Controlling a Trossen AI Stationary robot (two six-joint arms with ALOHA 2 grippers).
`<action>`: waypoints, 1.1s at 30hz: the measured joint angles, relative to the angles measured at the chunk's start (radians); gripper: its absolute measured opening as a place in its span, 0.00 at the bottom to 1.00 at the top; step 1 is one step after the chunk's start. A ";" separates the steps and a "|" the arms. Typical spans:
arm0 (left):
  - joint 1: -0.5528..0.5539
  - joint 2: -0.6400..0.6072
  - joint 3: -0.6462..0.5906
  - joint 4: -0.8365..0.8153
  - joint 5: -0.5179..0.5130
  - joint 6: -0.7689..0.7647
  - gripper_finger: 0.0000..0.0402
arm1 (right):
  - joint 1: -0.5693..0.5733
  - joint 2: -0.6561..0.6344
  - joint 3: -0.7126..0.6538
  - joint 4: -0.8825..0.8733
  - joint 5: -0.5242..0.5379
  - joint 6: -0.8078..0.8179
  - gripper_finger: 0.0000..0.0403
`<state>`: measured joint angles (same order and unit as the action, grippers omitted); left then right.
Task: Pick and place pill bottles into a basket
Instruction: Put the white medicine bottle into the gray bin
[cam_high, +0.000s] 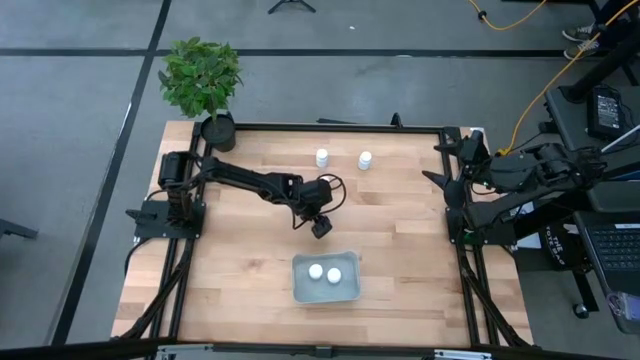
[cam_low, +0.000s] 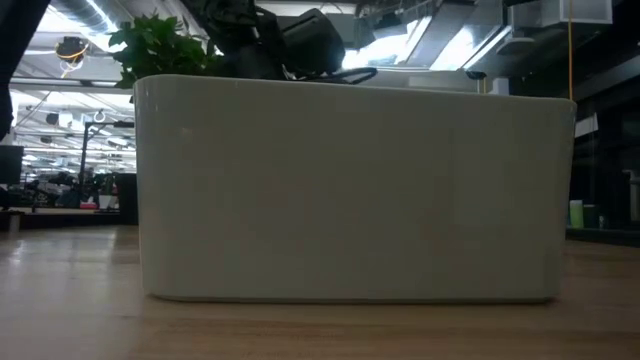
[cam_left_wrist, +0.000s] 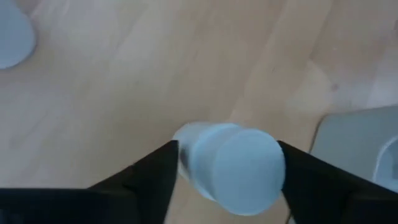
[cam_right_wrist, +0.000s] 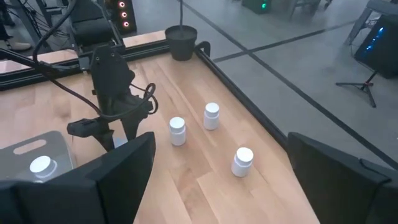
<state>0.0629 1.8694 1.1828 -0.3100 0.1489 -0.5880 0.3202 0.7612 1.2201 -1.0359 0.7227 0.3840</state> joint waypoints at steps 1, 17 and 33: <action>-0.004 0.000 0.000 0.000 0.000 0.000 0.54 | 0.000 0.000 0.000 0.000 0.000 0.000 0.90; -0.049 -0.075 0.097 -0.050 0.074 0.039 0.43 | 0.000 0.000 0.000 0.025 -0.002 -0.002 0.90; -0.312 -0.211 0.366 -0.460 0.049 0.100 0.43 | 0.000 0.026 0.000 0.069 -0.002 -0.032 0.90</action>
<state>-0.2492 1.6582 1.5488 -0.7698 0.1978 -0.4884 0.3202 0.7876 1.2205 -0.9671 0.7212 0.3519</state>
